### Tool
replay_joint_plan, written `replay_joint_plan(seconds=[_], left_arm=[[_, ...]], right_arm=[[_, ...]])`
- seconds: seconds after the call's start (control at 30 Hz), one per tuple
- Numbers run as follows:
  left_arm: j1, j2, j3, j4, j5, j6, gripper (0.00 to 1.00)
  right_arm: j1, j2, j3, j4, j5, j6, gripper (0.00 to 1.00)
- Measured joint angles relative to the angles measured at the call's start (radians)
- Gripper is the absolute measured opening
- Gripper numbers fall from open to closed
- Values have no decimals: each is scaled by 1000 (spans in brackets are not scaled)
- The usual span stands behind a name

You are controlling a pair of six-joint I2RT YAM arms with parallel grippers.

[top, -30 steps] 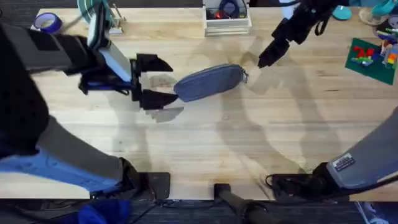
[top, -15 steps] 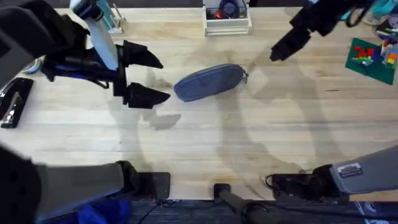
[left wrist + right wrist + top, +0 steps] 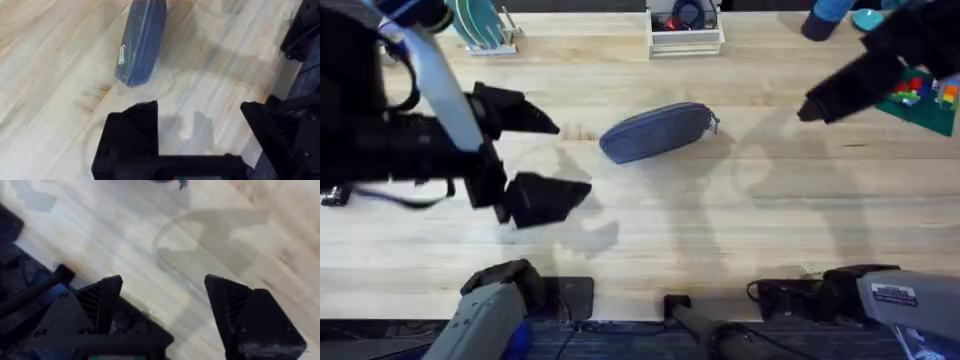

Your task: Unzip the bag, pick up the pens from the table one at a time and place them inside, then zip the bag closed.

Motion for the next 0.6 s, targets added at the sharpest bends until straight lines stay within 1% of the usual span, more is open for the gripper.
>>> replay_joint_plan(seconds=[0.13,0.3,0.47,0.6], left_arm=[[0,-90,0,-37,-20,-35,996],[0,-166,0,-58,-31,-49,995],[0,-177,0,-62,-35,-71,995],[0,-177,0,-65,-37,-82,995]], right_arm=[[0,-40,1,-25,1,16,996],[0,-95,1,-26,1,26,996],[0,-174,-2,-26,1,33,996],[0,-256,-52,-24,1,44,997]])
